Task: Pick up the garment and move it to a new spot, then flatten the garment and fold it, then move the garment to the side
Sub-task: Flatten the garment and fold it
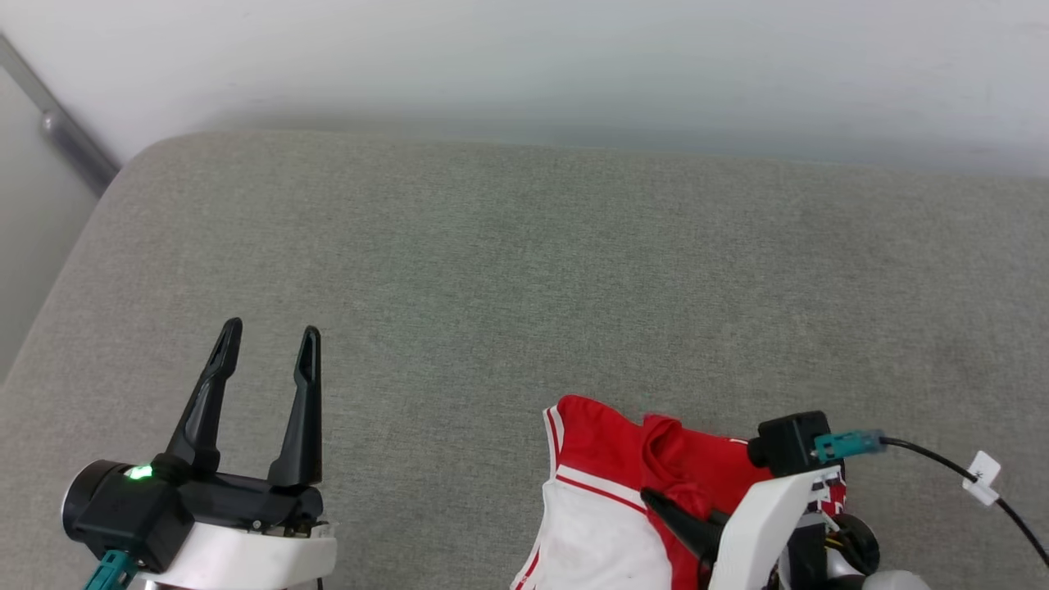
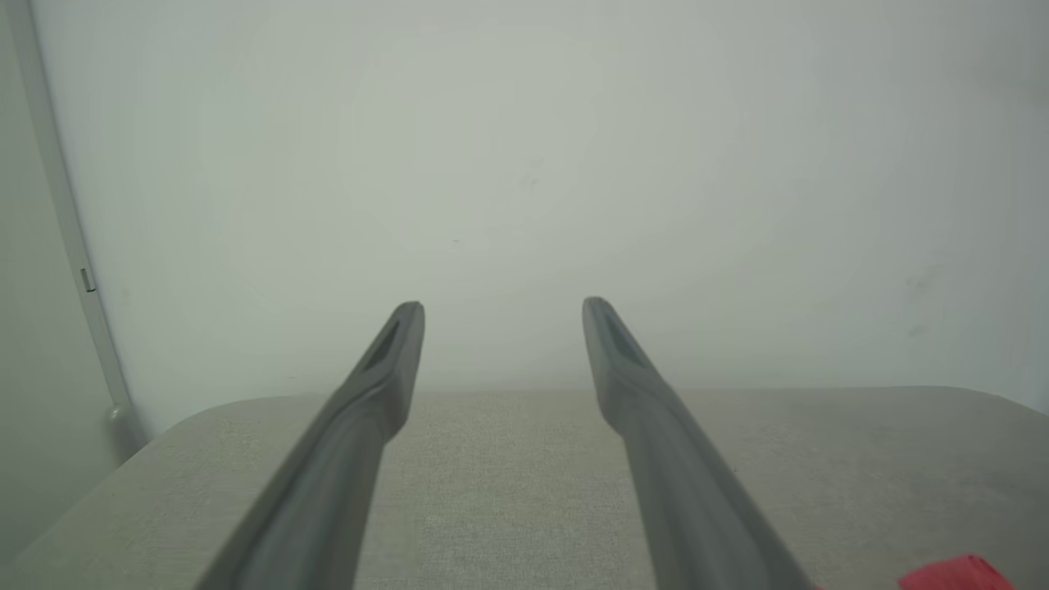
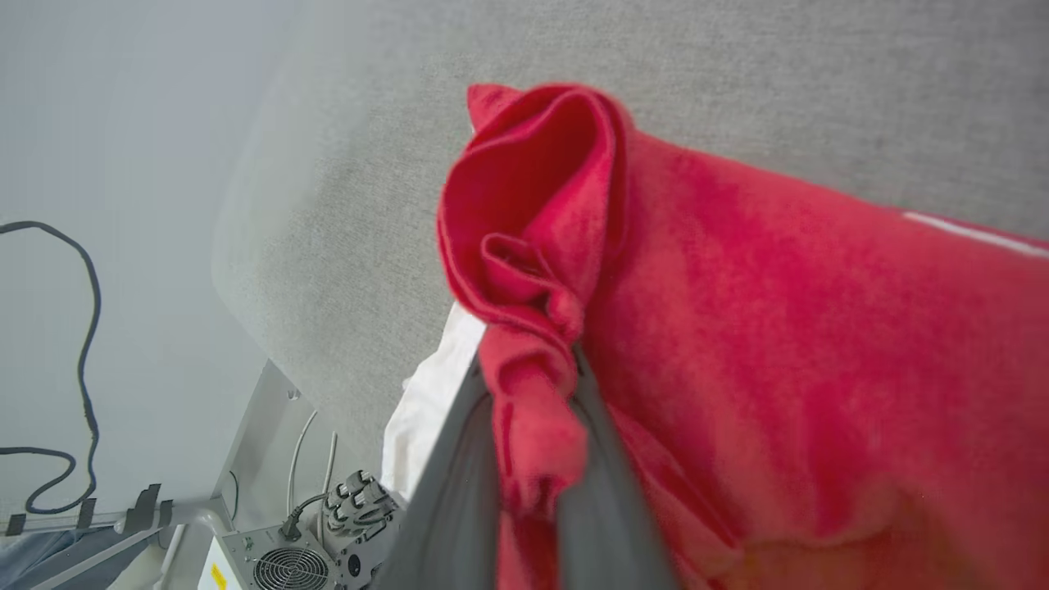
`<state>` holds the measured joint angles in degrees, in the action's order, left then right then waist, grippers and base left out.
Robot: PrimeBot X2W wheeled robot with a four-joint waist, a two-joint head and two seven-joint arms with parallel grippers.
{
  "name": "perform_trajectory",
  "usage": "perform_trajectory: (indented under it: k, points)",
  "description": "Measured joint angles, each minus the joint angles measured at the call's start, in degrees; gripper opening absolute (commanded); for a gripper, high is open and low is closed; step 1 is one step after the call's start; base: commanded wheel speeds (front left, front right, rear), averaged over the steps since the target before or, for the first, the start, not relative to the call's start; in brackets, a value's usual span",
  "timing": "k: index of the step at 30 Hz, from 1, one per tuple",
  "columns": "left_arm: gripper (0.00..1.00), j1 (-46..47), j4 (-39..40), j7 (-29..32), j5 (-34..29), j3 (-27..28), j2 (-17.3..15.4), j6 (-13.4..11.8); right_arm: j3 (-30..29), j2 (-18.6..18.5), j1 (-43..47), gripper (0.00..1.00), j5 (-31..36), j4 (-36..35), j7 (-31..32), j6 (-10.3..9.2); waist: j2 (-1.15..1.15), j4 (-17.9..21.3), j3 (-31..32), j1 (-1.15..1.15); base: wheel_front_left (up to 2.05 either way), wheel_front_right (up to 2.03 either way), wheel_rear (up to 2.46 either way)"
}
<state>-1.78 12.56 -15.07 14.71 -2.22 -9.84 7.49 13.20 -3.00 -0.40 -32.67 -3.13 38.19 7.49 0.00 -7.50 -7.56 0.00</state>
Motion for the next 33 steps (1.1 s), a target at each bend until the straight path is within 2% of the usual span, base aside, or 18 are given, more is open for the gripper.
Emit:
perform_trajectory:
  k: [2,3,5,11,16,23,27,30,33]
  points:
    - [1.0,0.0,-0.1,0.0,0.0,0.2,0.0,0.0,0.7,0.0,-0.8,0.0,-0.7,1.7,-1.1,0.0,0.0,-0.4,0.1,0.0,0.0,0.0,0.0]
    - [1.0,0.0,-0.2,0.0,0.0,0.2,0.0,0.0,0.7,0.1,-1.1,0.16,-0.7,2.6,-1.5,0.01,0.0,-0.6,0.1,0.0,0.0,0.0,0.0]
    - [1.0,0.0,-0.3,0.0,0.1,0.2,-0.1,0.0,1.4,0.0,-1.6,1.0,-0.4,4.1,-1.9,0.0,0.0,-0.9,0.3,0.0,0.0,0.0,0.0]
    - [1.0,-0.1,-0.2,0.0,0.0,-0.1,-0.1,0.0,7.3,0.1,-3.0,1.0,-2.7,4.4,-1.4,0.0,0.0,-0.7,1.0,0.0,0.0,0.0,0.0]
    - [1.0,-0.2,-0.3,0.0,0.2,-0.2,0.0,0.0,6.7,0.1,-5.4,1.0,-3.4,3.3,-2.7,0.0,0.0,-0.1,1.9,0.0,0.0,0.0,0.0]
    - [1.0,-0.8,-0.3,0.0,0.2,-0.4,0.0,0.0,2.0,-0.2,-11.5,1.0,9.6,-0.2,-5.4,0.01,0.0,1.4,2.7,0.0,0.0,0.0,0.0]
    - [1.0,-1.0,-0.3,0.0,0.1,-0.2,0.1,0.0,-3.2,-3.1,-13.5,1.0,14.3,-0.5,-9.7,-0.01,0.0,2.5,2.7,0.0,0.0,0.0,0.0]
    - [1.0,-1.0,-0.4,0.0,0.2,-0.6,0.2,0.0,-5.6,-8.3,-14.3,1.0,19.1,-0.3,-14.8,0.0,0.0,3.0,2.3,0.0,0.0,0.0,0.0]
    - [1.0,-0.9,-0.5,0.0,0.2,-0.7,0.6,0.0,-9.8,-11.5,-13.8,1.0,23.6,-0.1,-20.3,0.01,0.0,3.3,2.1,0.0,0.0,0.0,0.0]
